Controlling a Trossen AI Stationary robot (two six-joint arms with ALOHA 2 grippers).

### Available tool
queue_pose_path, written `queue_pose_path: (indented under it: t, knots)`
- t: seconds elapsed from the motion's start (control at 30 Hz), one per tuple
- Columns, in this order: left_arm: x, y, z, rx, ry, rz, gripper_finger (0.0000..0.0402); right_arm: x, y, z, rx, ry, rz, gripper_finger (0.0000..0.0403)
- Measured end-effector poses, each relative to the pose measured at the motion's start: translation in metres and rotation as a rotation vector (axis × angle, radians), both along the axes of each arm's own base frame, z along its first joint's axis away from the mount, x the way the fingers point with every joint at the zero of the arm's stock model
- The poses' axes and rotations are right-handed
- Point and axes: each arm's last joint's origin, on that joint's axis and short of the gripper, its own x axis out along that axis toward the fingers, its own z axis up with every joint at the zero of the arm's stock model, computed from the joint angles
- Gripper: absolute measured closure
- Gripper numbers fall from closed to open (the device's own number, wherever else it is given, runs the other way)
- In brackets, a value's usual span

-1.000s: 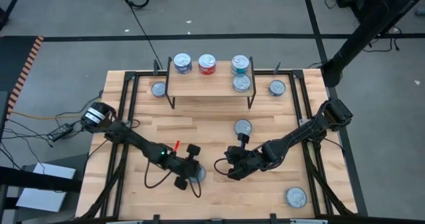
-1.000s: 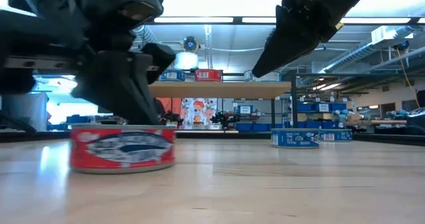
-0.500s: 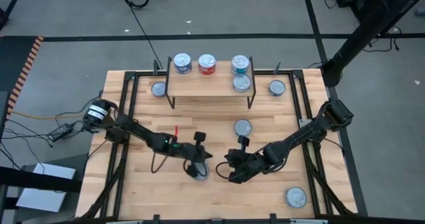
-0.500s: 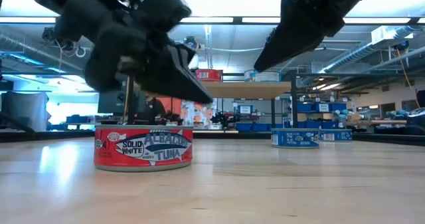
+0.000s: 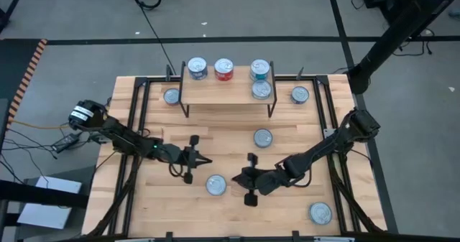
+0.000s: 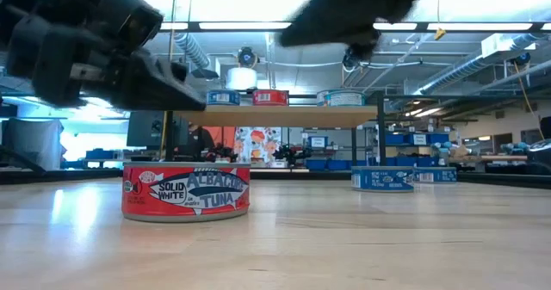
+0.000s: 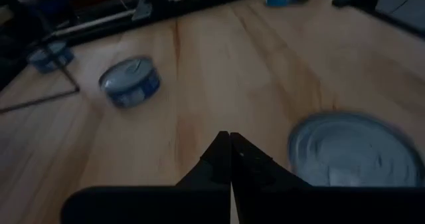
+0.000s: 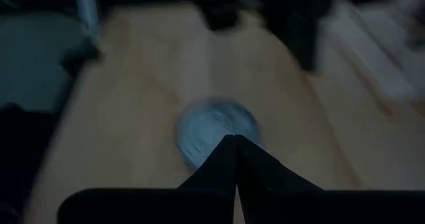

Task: Stack canned seafood by type on shelf
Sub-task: Put the red tuna can on the shelf aligned with the other red tuna cans

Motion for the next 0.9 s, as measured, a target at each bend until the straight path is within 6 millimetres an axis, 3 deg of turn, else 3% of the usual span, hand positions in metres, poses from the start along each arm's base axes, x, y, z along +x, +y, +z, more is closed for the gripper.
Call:
queue_pose_path:
  t: [0.13, 0.4, 0.9]
  knots:
    - [-0.01, 0.006, -0.008, 0.004, 0.008, 0.014, 0.04, 0.017, 0.009, -0.012, -0.038, -0.035, 0.102, 0.039]
    - [-0.009, 0.007, -0.014, 0.016, 0.047, 0.011, 0.04, 0.05, 0.019, -0.03, -0.066, -0.012, 0.174, 0.0392]
    - [-0.007, 0.008, -0.017, 0.004, 0.05, 0.007, 0.04, 0.066, 0.028, -0.057, -0.028, 0.085, 0.314, 0.0393]
